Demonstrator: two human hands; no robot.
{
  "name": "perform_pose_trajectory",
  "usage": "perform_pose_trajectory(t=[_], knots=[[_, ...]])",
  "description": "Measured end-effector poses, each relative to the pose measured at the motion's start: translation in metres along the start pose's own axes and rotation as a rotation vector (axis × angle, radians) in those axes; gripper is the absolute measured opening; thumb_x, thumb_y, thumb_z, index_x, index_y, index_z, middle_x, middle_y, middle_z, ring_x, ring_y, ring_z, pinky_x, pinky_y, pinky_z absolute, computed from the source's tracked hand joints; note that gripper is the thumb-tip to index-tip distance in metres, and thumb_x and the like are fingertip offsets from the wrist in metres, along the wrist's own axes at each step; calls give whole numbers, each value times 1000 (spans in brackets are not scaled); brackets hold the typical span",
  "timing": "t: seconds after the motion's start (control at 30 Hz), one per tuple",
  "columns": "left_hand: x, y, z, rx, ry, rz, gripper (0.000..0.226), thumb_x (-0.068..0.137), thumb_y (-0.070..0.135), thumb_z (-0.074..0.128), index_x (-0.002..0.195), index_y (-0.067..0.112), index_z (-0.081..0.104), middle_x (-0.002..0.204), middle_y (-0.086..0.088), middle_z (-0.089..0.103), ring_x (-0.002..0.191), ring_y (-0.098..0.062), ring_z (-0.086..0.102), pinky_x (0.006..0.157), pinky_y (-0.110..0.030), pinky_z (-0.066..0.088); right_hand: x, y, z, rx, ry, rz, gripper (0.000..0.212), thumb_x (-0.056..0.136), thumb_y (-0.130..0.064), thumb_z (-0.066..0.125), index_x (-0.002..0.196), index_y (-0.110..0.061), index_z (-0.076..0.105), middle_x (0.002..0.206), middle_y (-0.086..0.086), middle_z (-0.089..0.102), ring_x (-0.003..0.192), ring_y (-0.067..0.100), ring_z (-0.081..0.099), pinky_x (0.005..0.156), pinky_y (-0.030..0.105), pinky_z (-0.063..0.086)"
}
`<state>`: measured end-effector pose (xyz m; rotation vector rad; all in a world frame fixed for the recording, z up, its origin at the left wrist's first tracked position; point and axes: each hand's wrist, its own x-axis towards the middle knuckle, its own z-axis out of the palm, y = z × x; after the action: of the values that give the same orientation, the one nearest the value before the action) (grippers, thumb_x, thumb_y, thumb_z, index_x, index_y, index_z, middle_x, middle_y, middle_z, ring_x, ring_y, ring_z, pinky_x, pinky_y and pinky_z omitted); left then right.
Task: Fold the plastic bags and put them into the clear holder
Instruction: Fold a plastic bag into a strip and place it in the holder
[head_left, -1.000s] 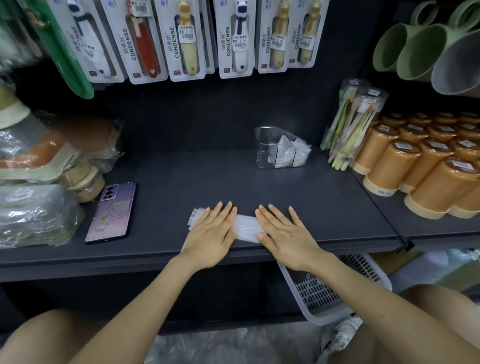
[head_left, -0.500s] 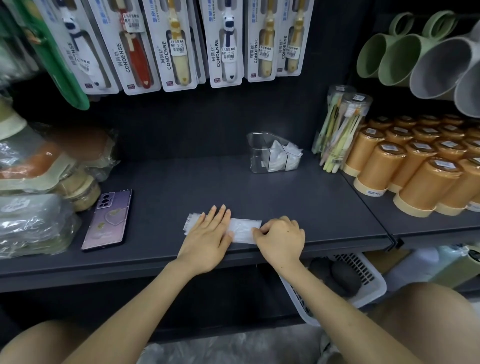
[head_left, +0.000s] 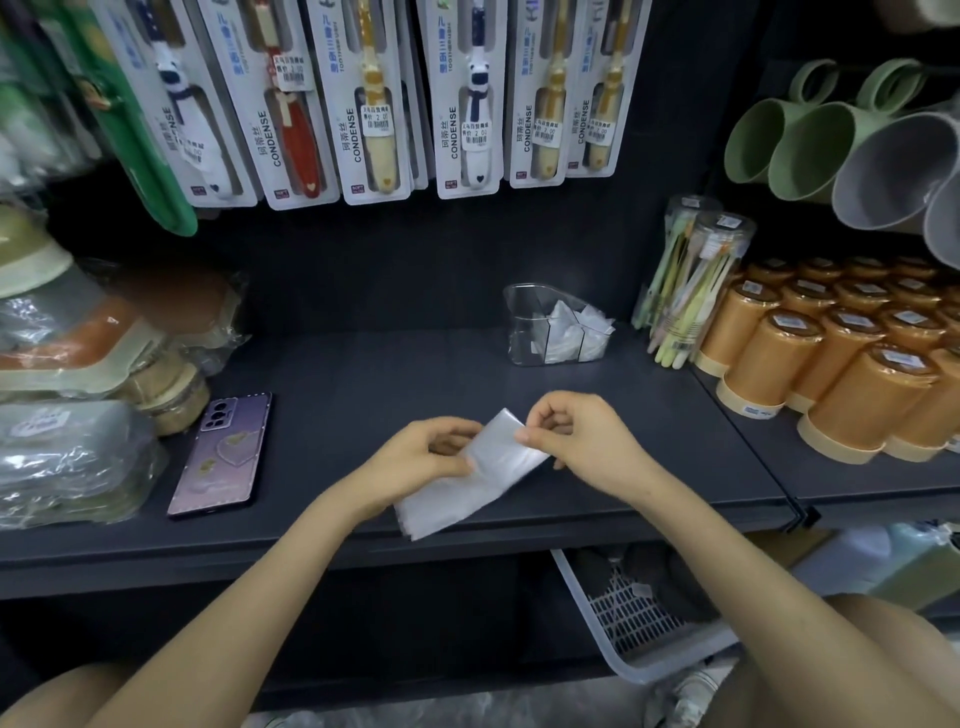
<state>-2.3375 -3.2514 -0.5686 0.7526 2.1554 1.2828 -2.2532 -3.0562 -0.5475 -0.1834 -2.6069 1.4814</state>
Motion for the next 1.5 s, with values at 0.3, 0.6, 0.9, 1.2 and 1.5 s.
perform_pose_trajectory(t=[0.3, 0.6, 0.9, 1.2, 1.5], knots=[[3, 9, 7, -291, 38, -39, 18, 84, -1, 67, 100, -9, 63, 92, -12, 71, 86, -24, 68, 81, -34, 55, 26, -29, -33, -19, -80, -19, 14, 88, -19, 69, 82, -7, 63, 60, 0, 58, 49, 5, 48, 48, 19, 44], [-2, 17, 34, -740, 242, -153, 14, 86, -4, 61, 100, -3, 65, 92, -14, 73, 78, -23, 71, 62, -30, 57, -9, 0, 16, 527, -29, 325, 26, 83, -23, 72, 101, -5, 69, 84, 11, 72, 67, 17, 62, 54, 26, 51], [-7, 17, 47, -793, 353, -227, 13, 87, 0, 63, 100, -3, 65, 85, -13, 73, 73, -22, 71, 58, -30, 56, -9, 1, 36, 569, 47, 335, 11, 87, -12, 67, 94, -5, 72, 80, 8, 73, 68, 15, 66, 52, 25, 46], [-19, 11, 30, -702, 226, -147, 19, 91, 5, 59, 109, 2, 65, 102, -15, 72, 95, -29, 70, 82, -39, 58, -8, 1, 33, 565, 32, 316, 7, 87, -2, 63, 91, 0, 68, 74, 6, 70, 62, 13, 63, 48, 22, 44], [-18, 20, 18, -811, 175, -71, 22, 86, 3, 58, 105, 6, 67, 99, -12, 72, 87, -23, 70, 71, -31, 57, -12, -10, 31, 684, 45, 195, 12, 89, 0, 61, 96, -7, 68, 79, 7, 69, 65, 16, 58, 46, 22, 41]])
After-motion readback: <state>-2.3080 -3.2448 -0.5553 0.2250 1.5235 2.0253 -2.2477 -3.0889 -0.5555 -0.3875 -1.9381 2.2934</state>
